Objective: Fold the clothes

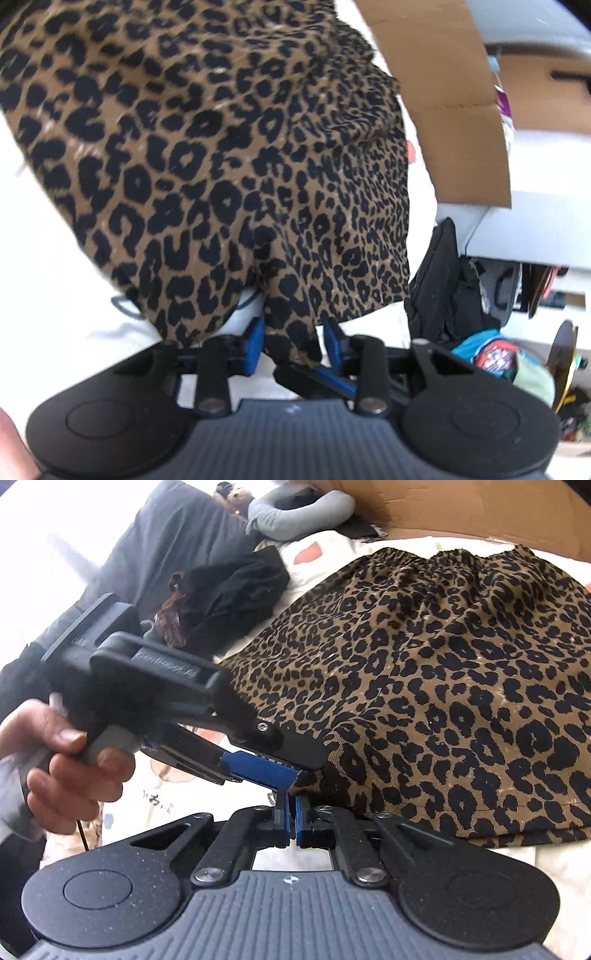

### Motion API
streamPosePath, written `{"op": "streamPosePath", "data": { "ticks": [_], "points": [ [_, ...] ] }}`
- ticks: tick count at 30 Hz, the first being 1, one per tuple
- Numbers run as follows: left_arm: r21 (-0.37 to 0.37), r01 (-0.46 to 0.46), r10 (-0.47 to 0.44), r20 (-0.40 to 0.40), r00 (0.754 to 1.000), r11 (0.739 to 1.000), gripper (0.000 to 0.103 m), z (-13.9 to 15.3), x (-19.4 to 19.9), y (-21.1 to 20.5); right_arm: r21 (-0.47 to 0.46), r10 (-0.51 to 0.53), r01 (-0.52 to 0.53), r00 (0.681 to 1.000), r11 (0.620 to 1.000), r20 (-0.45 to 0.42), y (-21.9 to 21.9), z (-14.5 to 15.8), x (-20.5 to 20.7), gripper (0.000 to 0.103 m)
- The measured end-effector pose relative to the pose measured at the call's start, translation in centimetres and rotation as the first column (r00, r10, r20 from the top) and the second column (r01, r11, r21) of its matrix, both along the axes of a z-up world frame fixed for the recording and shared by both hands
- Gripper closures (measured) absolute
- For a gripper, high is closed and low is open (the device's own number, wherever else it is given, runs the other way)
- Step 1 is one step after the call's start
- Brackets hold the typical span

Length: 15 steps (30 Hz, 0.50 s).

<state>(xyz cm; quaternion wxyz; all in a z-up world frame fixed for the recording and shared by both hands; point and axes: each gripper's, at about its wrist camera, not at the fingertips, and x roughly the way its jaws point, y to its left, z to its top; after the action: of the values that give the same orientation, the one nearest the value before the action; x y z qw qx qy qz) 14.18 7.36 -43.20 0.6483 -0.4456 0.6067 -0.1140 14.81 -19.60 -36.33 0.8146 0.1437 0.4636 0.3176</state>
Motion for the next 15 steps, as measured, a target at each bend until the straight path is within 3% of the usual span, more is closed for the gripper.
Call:
{"op": "streamPosePath", "data": {
  "ticks": [10, 15],
  "points": [
    [-0.028, -0.035, 0.034, -0.043, 0.999, 0.999, 0.089, -1.3, -0.1, -0.3, -0.073, 0.069, -0.065, 0.996, 0.995, 0.05, 1.3, 0.0, -0.5, 0.103],
    [0.011, -0.017, 0.018, -0.022, 1.0, 1.0, 0.092, -1.3, -0.3, -0.2, -0.061, 0.08, -0.079, 0.997, 0.995, 0.017, 0.8, 0.0, -0.5, 0.1]
  ]
}}
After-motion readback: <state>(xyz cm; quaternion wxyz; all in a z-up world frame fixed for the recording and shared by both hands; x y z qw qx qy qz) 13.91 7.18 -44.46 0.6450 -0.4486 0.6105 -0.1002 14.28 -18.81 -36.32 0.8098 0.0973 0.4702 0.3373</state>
